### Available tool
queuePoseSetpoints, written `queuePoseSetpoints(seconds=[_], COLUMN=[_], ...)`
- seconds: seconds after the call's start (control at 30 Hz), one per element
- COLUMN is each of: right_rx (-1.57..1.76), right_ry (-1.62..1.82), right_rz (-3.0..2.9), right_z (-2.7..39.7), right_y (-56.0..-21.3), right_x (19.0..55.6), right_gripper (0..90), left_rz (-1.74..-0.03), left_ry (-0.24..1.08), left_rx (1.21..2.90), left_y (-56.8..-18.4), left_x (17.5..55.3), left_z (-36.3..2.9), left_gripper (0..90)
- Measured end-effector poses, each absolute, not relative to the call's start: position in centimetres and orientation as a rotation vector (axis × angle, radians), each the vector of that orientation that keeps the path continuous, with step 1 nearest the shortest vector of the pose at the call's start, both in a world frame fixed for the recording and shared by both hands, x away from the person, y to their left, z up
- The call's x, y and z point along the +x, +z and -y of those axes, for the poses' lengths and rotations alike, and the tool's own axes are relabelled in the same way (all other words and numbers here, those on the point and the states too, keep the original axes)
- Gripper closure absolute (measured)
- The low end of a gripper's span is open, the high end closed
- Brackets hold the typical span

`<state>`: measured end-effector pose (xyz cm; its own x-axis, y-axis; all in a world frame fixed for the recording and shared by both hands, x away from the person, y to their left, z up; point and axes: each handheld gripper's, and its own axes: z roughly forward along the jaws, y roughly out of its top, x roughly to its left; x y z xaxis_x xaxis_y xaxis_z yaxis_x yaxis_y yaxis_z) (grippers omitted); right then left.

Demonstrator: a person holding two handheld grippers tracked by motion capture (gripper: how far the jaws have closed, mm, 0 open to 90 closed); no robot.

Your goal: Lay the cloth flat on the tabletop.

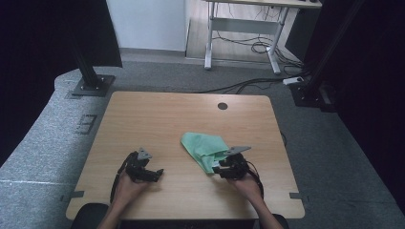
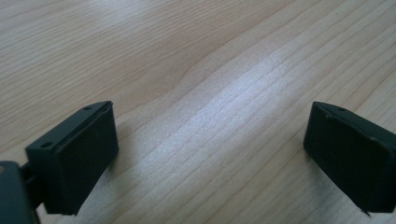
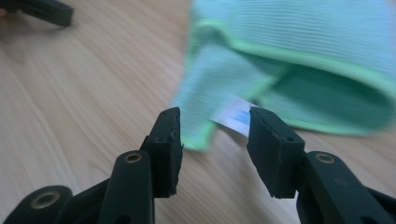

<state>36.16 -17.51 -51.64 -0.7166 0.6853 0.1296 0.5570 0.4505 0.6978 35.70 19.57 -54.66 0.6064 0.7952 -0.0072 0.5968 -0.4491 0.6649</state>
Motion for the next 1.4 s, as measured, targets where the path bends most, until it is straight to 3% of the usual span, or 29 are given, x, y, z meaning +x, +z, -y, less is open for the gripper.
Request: queuePoseSetpoints(seconds=[0.07, 0.1, 0.17, 0.47, 0.63, 0.8, 1.0, 1.07, 1.1, 1.13, 1.17, 1.2, 1.23, 1.4], right_rx=[1.114, 1.153, 1.160, 1.144, 1.148, 1.146, 1.131, 1.103, 1.087, 1.087, 1.083, 1.087, 1.087, 1.080], right_ry=[1.114, 1.109, 1.111, 1.081, 1.074, 1.058, 1.021, 0.989, 0.959, 0.959, 0.954, 0.952, 0.951, 0.947], right_rz=[-2.508, -2.482, -2.473, -2.467, -2.466, -2.472, -2.507, -2.509, -2.501, -2.501, -2.504, -2.505, -2.506, -2.497], right_z=[18.1, 19.2, 19.5, 18.8, 18.0, 17.3, 16.8, 16.5, 16.5, 16.5, 16.5, 16.7, 16.7, 17.2], right_y=[-51.5, -51.2, -51.1, -51.4, -51.8, -52.5, -53.3, -53.7, -53.7, -53.7, -53.6, -53.6, -53.6, -53.4], right_x=[36.2, 36.6, 36.7, 38.5, 39.3, 40.1, 40.3, 40.1, 39.9, 39.9, 39.9, 39.8, 39.7, 39.4], right_gripper=[55.7, 60.1, 62.3, 70.8, 70.8, 61.4, 57.1, 59.9, 69.3, 69.3, 73.3, 80.6, 82.3, 83.7], left_rz=[-1.083, -1.078, -1.050, -0.905, -0.858, -0.832, -0.847, -0.848, -0.834, -0.834, -0.819, -0.814, -0.812, -0.815], left_ry=[0.418, 0.439, 0.471, 0.375, 0.342, 0.297, 0.287, 0.287, 0.294, 0.294, 0.279, 0.274, 0.262, 0.270], left_rx=[2.206, 2.210, 2.223, 2.187, 2.170, 2.172, 2.213, 2.229, 2.258, 2.258, 2.268, 2.272, 2.261, 2.216], left_y=[-54.5, -54.3, -53.9, -51.5, -50.6, -50.6, -51.9, -52.4, -52.9, -52.9, -53.1, -53.2, -53.1, -52.1], left_x=[35.7, 35.7, 35.8, 37.9, 39.1, 40.4, 41.5, 41.7, 41.8, 41.8, 41.8, 41.8, 41.8, 41.5], left_z=[-19.2, -18.8, -17.9, -13.2, -10.8, -8.2, -6.6, -6.2, -5.9, -5.9, -5.8, -5.7, -5.7, -6.4], left_gripper=[8.4, 14.9, 14.8, 27.4, 30.0, 30.3, 29.2, 41.9, 50.6, 58.0, 58.0, 73.3, 78.3, 84.7])
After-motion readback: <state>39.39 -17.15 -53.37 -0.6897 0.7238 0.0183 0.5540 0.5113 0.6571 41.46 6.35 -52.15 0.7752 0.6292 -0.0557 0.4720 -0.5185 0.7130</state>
